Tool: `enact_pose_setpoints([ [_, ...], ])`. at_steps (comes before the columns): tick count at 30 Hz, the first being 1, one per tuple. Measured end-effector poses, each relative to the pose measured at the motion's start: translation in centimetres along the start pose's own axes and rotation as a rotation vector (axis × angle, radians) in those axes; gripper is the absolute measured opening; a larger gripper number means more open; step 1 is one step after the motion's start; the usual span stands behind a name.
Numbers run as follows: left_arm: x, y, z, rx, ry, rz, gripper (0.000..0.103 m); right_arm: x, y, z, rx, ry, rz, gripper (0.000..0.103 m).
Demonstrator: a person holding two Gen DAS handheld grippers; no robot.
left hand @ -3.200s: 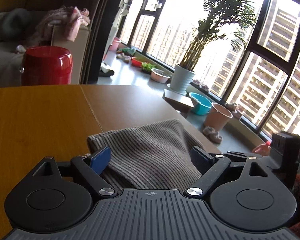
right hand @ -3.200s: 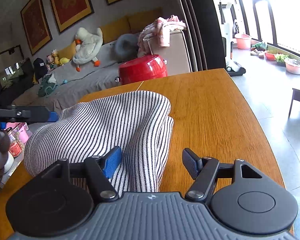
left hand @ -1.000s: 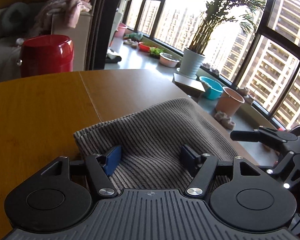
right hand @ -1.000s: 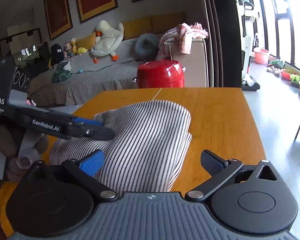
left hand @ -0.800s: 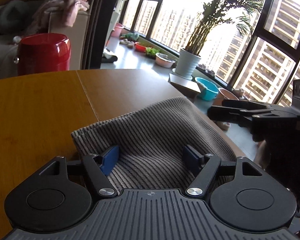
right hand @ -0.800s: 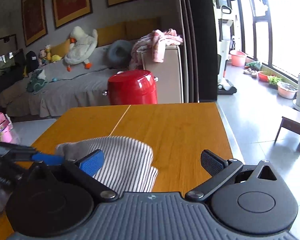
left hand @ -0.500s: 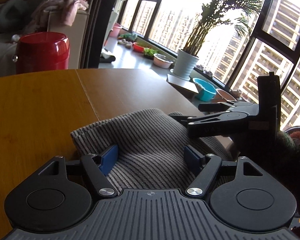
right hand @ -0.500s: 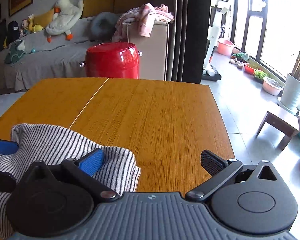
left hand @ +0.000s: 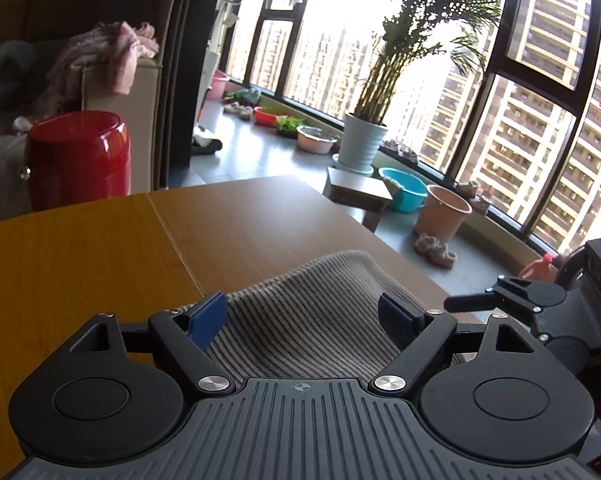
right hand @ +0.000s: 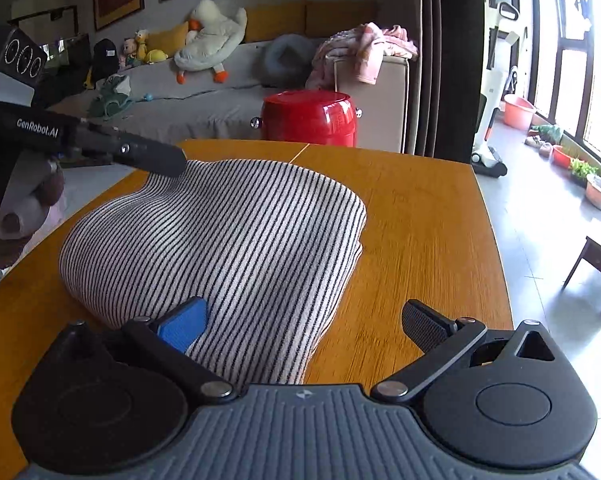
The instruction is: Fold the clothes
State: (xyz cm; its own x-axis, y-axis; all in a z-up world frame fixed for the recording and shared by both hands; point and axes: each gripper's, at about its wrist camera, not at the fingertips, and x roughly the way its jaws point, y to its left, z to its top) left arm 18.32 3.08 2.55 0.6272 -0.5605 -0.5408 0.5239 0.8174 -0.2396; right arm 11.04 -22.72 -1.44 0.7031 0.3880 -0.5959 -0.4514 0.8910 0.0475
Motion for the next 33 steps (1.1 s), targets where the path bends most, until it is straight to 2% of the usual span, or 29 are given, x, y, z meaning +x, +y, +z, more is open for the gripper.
enact_pose_setpoints([
  [2, 1.1, 0.4, 0.3, 0.003, 0.026, 0.007, 0.087, -0.1, 0.4, 0.4, -0.017, -0.005, -0.026, 0.103],
  [4, 2.6, 0.9, -0.1, 0.016, 0.062, 0.046, 0.086, -1.1, 1.0, 0.8, -0.005, -0.007, -0.035, 0.103],
  [6, 3.8, 1.8, -0.7, 0.009, 0.086, 0.076, 0.088, -2.6, 1.1, 1.1, 0.041, -0.011, 0.011, 0.103],
  [7, 4.0, 2.5, -0.9, -0.025, 0.088, 0.062, 0.090, -3.3, 0.9, 1.2, 0.088, -0.015, 0.075, 0.103],
  [9, 4.1, 3.8, -1.1, -0.087, 0.085, 0.048, 0.090, -3.9, 0.4, 1.1, 0.205, 0.009, 0.256, 0.103],
  [13, 4.2, 4.8, -1.3, -0.125, 0.088, 0.051, 0.095, -1.6, 0.5, -0.5, 0.416, 0.168, 0.693, 0.103],
  [14, 4.2, 4.8, -1.4, -0.126, 0.089, 0.049, 0.095, -0.9, 0.7, -1.0, 0.458, 0.209, 0.768, 0.103],
  [15, 4.1, 4.9, -1.5, -0.130, 0.090, 0.046, 0.095, 0.0, 1.2, -1.4, 0.473, 0.249, 0.760, 0.103],
  [17, 4.0, 5.2, -1.7, -0.148, 0.098, 0.036, 0.095, 1.6, 1.6, -1.6, 0.487, 0.299, 0.690, 0.103],
  [23, 2.0, 6.0, -3.0, -0.198, 0.122, 0.018, 0.094, 3.9, -3.3, -0.1, 0.722, 0.223, 0.530, 0.103],
  [24, 1.6, 6.1, -3.2, -0.214, 0.128, 0.002, 0.094, 3.9, -4.0, 0.1, 0.730, 0.193, 0.484, 0.103],
  [28, 0.3, 5.6, -4.9, -0.263, 0.163, -0.055, 0.093, 2.9, -5.7, 1.6, 0.648, 0.068, 0.284, 0.103],
  [33, -1.7, 2.6, -6.1, -0.201, 0.171, -0.164, 0.095, 1.0, -6.6, 3.0, 0.556, -0.008, 0.210, 0.103],
])
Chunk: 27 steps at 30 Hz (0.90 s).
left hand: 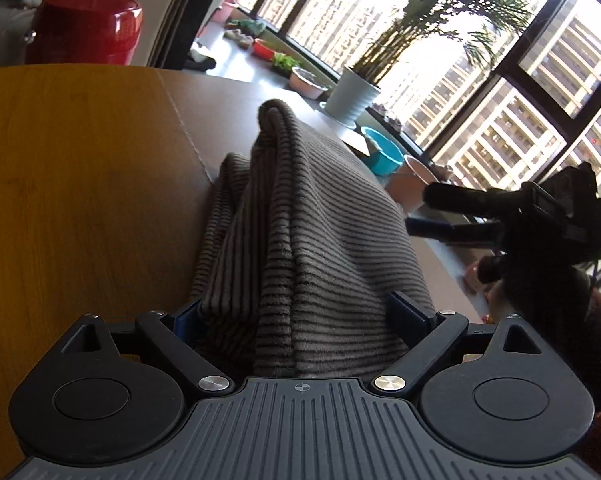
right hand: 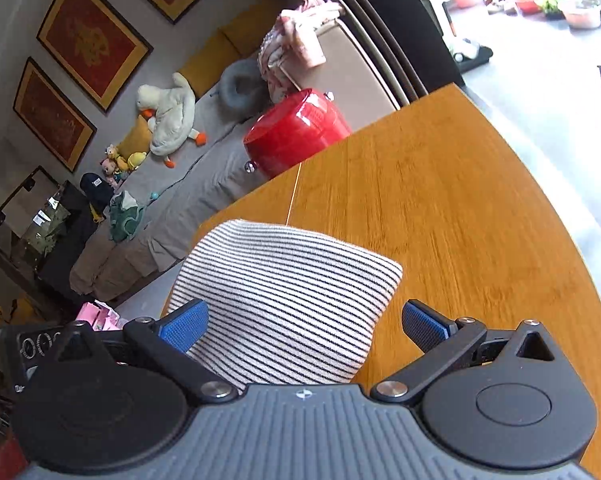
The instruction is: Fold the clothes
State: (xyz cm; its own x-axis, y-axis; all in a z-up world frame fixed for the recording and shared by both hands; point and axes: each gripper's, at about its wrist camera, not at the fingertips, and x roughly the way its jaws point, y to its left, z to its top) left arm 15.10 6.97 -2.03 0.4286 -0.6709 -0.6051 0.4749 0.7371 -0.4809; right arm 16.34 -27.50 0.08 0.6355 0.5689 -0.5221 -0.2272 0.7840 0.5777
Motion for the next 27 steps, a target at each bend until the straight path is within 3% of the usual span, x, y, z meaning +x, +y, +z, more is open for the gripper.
enact_pose_setpoints([
  [3, -1.6, -0.9, 0.0, 0.028, -0.051, 0.001, 0.096, -0.8, 1.2, -0.2, -0.081, -0.028, -0.024, 0.103],
  [7, -2.6, -0.2, 1.1, 0.007, -0.132, 0.068, 0.098, -0.1, 1.9, -2.3, -0.097, 0.037, -0.020, 0.103],
  [12, 0.7, 0.6, 1.5, 0.006, -0.064, 0.103, 0.096, 0.7, 1.6, -5.2, -0.046, 0.048, 0.004, 0.103],
  [17, 1.8, 0.9, 1.0, -0.058, -0.035, -0.003, 0.078, 1.6, 1.7, -4.0, -0.027, 0.068, 0.051, 0.103],
  [20, 2.3, 0.0, 0.4, -0.080, -0.026, -0.049, 0.079, 2.1, 2.9, -2.4, -0.066, 0.058, 0.074, 0.103],
  [25, 4.2, -2.4, -0.8, -0.074, 0.002, -0.140, 0.083, 2.2, 4.4, 0.1, -0.184, -0.037, 0.027, 0.103],
  [27, 4.9, -3.0, -0.9, -0.063, 0.010, -0.147, 0.085, 1.7, 4.9, 0.3, -0.247, -0.066, -0.029, 0.103],
])
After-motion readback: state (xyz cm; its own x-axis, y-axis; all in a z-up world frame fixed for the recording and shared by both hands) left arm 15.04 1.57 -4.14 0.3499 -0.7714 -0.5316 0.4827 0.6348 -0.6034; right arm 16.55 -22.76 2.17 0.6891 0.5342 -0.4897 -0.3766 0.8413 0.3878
